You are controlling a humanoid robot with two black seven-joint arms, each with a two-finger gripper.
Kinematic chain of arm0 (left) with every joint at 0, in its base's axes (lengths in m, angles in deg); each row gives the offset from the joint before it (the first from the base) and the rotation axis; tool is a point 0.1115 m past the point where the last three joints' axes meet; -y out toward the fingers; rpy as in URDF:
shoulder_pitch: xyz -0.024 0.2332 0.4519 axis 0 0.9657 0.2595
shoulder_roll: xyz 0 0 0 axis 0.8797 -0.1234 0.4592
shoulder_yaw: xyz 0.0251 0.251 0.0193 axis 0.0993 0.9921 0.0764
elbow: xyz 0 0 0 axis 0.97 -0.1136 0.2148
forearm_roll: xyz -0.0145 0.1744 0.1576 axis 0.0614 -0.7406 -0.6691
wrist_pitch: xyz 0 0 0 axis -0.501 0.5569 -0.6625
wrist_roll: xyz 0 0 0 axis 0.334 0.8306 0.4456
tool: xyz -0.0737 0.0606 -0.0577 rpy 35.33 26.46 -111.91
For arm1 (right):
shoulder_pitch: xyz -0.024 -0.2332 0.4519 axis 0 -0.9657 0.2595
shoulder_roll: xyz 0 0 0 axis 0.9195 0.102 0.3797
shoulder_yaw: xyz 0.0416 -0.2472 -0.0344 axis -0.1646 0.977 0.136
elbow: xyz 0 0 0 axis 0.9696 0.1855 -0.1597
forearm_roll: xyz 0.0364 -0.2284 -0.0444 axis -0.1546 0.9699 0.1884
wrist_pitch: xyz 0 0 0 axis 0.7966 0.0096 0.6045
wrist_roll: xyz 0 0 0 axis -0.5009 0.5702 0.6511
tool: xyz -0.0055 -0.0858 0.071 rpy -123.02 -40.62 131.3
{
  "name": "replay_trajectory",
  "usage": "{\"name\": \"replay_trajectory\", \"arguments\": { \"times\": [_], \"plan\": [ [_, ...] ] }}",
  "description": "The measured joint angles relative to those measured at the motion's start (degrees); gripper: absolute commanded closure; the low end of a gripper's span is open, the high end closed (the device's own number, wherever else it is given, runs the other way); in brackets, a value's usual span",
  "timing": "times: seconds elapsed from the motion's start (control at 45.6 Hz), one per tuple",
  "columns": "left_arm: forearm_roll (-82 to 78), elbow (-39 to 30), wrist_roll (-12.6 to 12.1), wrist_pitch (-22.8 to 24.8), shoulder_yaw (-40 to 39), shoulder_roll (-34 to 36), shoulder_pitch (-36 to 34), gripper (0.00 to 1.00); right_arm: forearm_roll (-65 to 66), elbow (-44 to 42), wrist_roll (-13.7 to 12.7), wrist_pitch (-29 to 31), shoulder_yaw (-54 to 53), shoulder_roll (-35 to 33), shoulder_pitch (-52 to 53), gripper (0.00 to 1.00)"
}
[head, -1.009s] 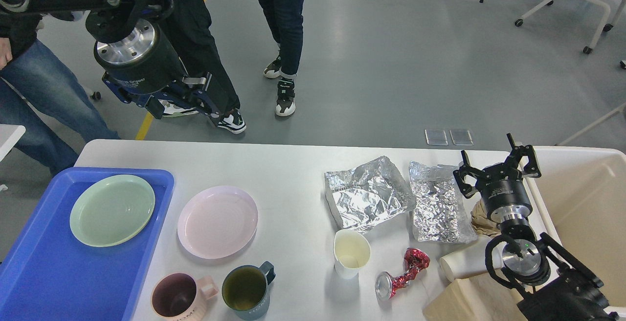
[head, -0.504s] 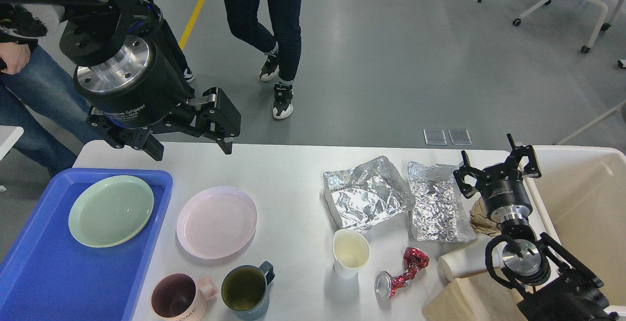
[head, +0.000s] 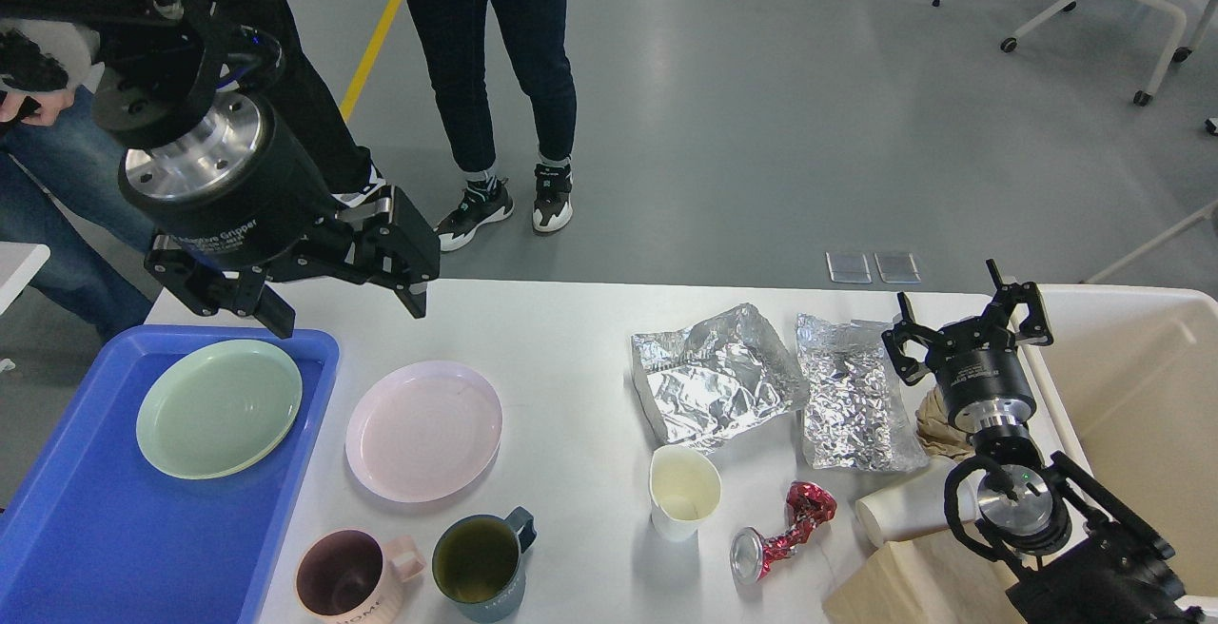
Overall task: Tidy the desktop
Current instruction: 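Swing the left gripper over the table toward the teal mug, then lower the left gripper and grasp the dark teal mug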
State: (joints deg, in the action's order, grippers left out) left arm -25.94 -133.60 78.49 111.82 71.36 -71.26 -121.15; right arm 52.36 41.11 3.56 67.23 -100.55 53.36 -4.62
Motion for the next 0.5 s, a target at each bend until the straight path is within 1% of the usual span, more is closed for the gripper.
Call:
{"name": "replay_trajectory", "arguments": {
  "times": [0.132, 0.219, 0.307, 0.417, 0.439, 0.504],
  "plan": [
    [-0.61, 0.40, -0.13, -1.59, -0.86, 0.70, 5.84, 0.03, 0.00, 0.00, 0.00, 0.00, 0.00, 0.00, 0.00, 0.00],
    [-1.91, 0.90, -0.27, -5.16, -2.75, 1.99, 10.65, 0.03, 0.00, 0.00, 0.00, 0.00, 0.00, 0.02, 0.00, 0.00],
    [-3.60, 1.11, -0.18, -11.00, -5.60, 3.43, 16.58, 0.03, 0.00, -0.04, 0.00, 0.00, 0.00, 0.01, 0.00, 0.00],
    [-4.38, 1.23, -0.03, -20.88, -10.64, 3.64, 25.07, 0.03, 0.00, -0.05, 0.00, 0.00, 0.00, 0.01, 0.00, 0.00],
    [-4.45, 1.27, -0.03, -23.44, -12.14, 3.38, 27.29, 0.03, 0.00, -0.05, 0.00, 0.00, 0.00, 0.01, 0.01, 0.00],
    [-4.57, 1.47, -0.14, -27.90, -14.46, 2.19, 31.08, 0.03, 0.00, -0.05, 0.00, 0.00, 0.00, 0.01, 0.01, 0.00]
  ]
}}
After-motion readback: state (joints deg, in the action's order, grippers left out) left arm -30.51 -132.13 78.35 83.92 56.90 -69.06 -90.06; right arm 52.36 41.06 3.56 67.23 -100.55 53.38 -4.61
